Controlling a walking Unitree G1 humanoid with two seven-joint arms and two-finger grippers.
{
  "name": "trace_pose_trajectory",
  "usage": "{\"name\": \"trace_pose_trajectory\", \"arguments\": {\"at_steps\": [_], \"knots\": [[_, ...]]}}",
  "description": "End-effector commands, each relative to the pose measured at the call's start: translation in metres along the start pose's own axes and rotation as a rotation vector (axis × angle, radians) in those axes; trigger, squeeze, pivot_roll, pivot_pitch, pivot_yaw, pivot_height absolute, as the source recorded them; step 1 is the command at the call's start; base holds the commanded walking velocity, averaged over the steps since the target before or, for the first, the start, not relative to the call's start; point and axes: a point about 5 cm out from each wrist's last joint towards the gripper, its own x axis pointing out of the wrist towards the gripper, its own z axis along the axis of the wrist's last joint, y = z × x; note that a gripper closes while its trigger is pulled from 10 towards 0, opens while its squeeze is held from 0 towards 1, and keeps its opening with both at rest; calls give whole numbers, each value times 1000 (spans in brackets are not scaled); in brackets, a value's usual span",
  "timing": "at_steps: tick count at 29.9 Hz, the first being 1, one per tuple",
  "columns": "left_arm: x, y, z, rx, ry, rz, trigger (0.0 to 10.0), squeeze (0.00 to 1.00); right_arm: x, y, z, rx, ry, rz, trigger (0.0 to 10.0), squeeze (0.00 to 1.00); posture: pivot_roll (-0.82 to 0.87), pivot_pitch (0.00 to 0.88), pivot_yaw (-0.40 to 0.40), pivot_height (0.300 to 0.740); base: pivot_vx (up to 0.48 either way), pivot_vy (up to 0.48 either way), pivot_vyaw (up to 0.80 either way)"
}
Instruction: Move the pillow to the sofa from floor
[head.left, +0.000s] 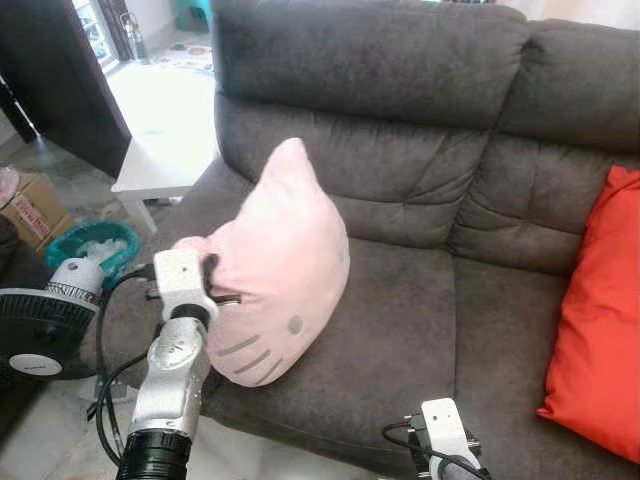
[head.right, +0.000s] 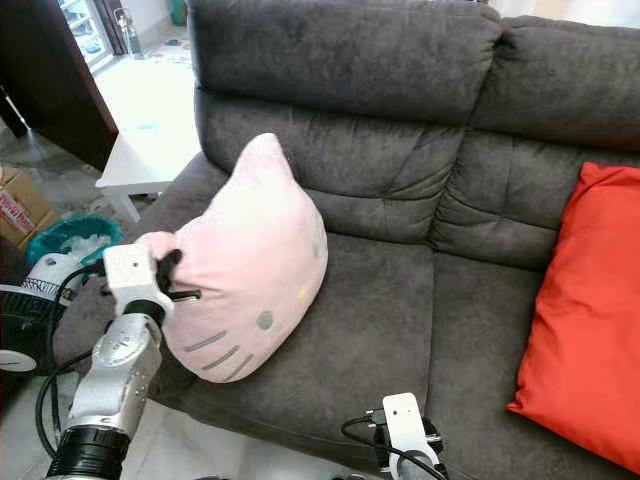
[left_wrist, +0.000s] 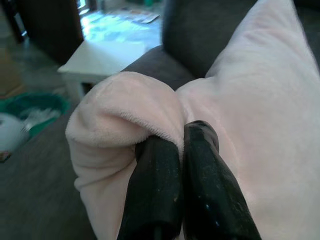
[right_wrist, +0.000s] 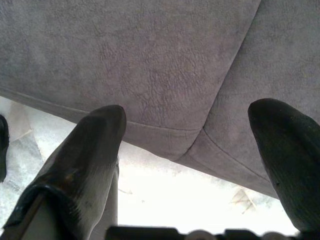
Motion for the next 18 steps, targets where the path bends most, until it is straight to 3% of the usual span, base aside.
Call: {"name": "trace_pose_trajectory", "arguments": {"at_steps": [1,2,3,4,18], "knots": [[2,0,10,-11,-39,12,10000,75,-1,-5,-5,14,9,-12,10000,0,119,81,-15,740,0,0,0],[2,0,10,-10,-39,12,10000,75,-1,-5,-6,14,11,-13,10000,0,119,81,-15,740,0,0,0],[1,-1,10,-9,-40,12,10000,400,-1,-6,-7,15,14,-15,10000,0,120,80,-15,740,0,0,0],[1,-1,10,-7,-40,14,10000,1000,-2,-7,-9,14,17,-16,10000,0,120,80,-15,740,0,0,0],[-1,-6,15,48,-57,-4,10000,1000,-2,-8,-11,29,22,-19,10000,0,122,84,-14,740,0,0,0]]}}
